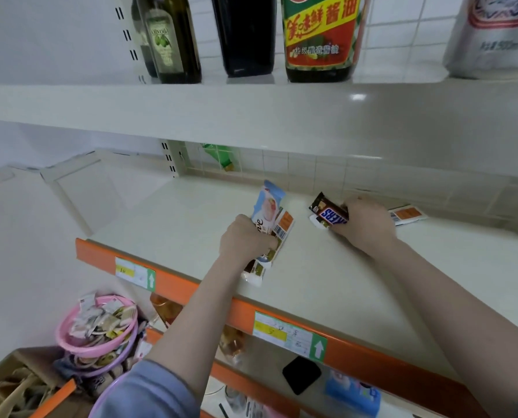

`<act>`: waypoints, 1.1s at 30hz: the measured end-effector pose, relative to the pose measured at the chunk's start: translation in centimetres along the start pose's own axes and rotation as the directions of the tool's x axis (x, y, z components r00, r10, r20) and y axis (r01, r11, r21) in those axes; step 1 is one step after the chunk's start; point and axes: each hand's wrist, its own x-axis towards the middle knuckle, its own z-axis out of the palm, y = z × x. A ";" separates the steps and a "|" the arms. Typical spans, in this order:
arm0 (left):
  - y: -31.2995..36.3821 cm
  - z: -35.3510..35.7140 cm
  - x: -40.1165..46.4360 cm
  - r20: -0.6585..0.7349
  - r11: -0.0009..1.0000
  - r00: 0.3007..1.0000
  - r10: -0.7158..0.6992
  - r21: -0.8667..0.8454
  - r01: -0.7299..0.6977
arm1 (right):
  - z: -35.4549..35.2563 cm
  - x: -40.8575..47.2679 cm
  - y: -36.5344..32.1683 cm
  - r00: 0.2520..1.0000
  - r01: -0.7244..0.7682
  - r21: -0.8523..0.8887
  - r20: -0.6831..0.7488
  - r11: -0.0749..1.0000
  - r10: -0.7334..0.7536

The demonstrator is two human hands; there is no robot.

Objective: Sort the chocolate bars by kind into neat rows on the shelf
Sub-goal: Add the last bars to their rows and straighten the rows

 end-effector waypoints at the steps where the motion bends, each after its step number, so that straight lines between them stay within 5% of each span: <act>1: -0.1 -0.2 -0.1 0.005 0.998 1.000 0.000 -0.061 0.001 | -0.2 -0.4 -0.1 1.000 -0.010 0.048 0.000 0.999 0.010; 14: -1.5 -2.0 -3.2 -0.116 0.836 0.991 0.071 -0.535 -0.123 | -2.7 -7.4 -1.4 0.994 -0.108 0.391 0.026 0.914 0.106; 18: -1.1 -2.9 -4.8 0.081 0.614 0.991 0.110 -0.789 -0.003 | -2.9 -10.0 -2.1 0.985 -0.154 0.502 0.015 0.851 0.170; 23: -1.6 -2.6 -6.2 0.200 0.474 0.959 0.202 -0.877 0.083 | -3.5 -13.0 -3.2 0.968 -0.189 0.633 -0.010 0.751 0.252; 33: -1.2 1.1 -9.1 0.376 0.480 0.897 0.233 -0.847 0.230 | -5.8 -19.7 -2.0 0.915 -0.220 0.797 -0.030 0.563 0.401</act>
